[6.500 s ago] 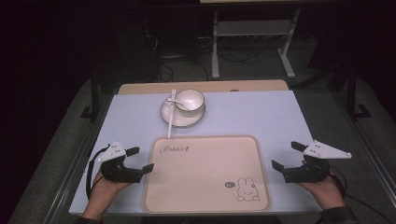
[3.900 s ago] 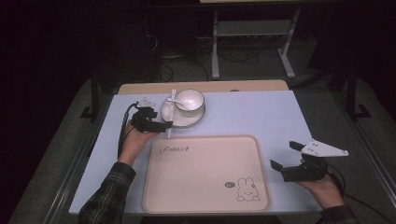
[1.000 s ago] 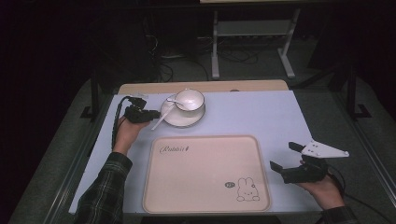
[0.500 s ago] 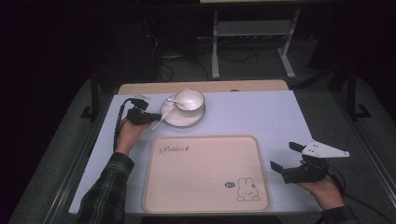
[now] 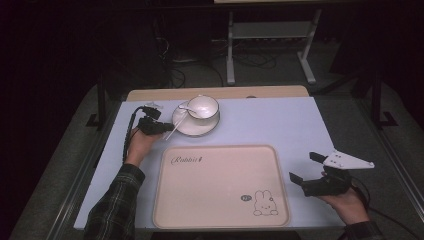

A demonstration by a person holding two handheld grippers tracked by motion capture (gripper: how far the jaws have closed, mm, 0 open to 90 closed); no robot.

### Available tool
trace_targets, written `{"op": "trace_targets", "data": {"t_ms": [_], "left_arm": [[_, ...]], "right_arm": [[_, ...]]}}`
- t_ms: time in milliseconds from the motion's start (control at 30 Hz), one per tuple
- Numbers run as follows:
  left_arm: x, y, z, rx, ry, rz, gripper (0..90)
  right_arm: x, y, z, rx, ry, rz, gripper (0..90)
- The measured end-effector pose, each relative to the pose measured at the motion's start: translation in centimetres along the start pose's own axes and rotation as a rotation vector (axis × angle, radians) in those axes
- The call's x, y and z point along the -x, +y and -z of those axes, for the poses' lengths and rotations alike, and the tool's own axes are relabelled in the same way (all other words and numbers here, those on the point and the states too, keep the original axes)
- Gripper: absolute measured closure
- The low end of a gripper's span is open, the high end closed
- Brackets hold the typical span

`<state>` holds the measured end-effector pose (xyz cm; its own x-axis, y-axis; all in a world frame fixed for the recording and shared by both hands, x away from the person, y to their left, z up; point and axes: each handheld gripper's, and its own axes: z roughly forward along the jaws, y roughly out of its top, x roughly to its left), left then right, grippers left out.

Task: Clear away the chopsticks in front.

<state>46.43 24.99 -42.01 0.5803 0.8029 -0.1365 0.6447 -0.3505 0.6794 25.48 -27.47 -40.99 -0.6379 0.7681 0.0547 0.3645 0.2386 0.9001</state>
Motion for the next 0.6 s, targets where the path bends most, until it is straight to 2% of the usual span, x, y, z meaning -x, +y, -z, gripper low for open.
{"op": "trace_targets", "data": {"t_ms": [367, 600], "left_arm": [[-0.08, -0.37, -0.44, -0.012, -0.012, 0.009, 81.1], [-0.15, -0.42, -0.44, -0.019, -0.016, 0.022, 83.0]], "right_arm": [[0.00, 0.00, 0.01, 0.000, 0.001, 0.000, 0.0], [-0.02, 0.00, -0.01, -0.001, 0.001, 0.000, 0.0]]}}
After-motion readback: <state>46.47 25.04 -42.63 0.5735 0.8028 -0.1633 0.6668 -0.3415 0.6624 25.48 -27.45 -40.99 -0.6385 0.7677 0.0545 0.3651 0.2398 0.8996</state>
